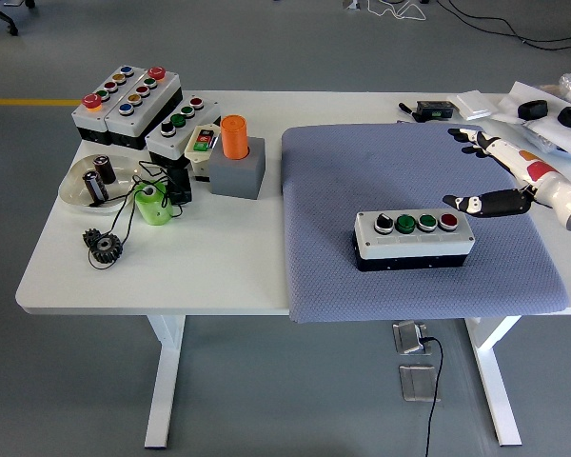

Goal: Pick up the button,place it on the desk,press the button,press the button

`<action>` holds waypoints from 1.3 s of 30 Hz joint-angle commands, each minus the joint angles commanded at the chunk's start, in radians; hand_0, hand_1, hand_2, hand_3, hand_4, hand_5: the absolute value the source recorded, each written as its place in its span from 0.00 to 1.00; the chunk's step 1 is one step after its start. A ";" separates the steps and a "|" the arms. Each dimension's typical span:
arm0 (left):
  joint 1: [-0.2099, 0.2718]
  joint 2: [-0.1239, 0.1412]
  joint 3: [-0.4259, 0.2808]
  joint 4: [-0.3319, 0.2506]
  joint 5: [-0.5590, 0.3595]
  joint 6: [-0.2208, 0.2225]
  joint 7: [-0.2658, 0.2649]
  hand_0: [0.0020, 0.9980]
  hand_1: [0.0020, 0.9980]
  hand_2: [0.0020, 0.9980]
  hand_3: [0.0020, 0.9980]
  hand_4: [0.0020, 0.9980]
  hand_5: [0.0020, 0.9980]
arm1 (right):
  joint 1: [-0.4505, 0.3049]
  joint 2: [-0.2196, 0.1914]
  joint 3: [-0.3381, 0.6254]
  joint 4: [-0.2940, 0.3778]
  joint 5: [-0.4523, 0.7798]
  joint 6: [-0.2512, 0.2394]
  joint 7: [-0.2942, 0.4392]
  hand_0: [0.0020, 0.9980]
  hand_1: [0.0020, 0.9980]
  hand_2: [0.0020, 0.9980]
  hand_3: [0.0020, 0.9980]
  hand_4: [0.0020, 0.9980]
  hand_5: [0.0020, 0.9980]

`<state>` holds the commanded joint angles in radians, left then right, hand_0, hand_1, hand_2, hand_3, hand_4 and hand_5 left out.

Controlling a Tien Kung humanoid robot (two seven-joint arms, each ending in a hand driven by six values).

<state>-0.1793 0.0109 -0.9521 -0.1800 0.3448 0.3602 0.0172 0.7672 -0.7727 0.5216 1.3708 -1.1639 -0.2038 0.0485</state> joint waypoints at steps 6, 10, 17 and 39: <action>0.013 -0.010 -0.008 0.000 0.011 0.003 -0.003 0.66 0.71 0.72 0.52 0.33 0.96 | 0.022 0.034 -0.007 0.002 0.119 0.005 0.007 0.95 0.91 0.97 1.00 0.84 0.22; 0.014 -0.011 -0.017 0.000 0.025 0.005 0.000 0.66 0.71 0.72 0.52 0.33 0.97 | 0.016 0.055 0.002 0.008 0.212 0.009 0.015 0.95 0.91 0.96 1.00 0.84 0.23; 0.012 -0.011 -0.009 0.000 0.007 0.002 -0.002 0.66 0.71 0.72 0.52 0.33 0.97 | -0.006 0.048 0.017 0.011 0.409 0.028 0.022 0.96 0.91 0.96 1.00 0.84 0.21; 0.004 -0.009 -0.002 0.000 -0.007 -0.003 -0.004 0.66 0.70 0.72 0.52 0.33 0.97 | -0.041 0.043 0.079 -0.012 0.842 0.016 0.074 0.87 0.87 0.93 0.94 0.70 0.35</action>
<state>-0.1751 0.0022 -0.9543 -0.1800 0.3379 0.3574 0.0132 0.7267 -0.7297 0.6007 1.3585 -0.3215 -0.1882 0.1220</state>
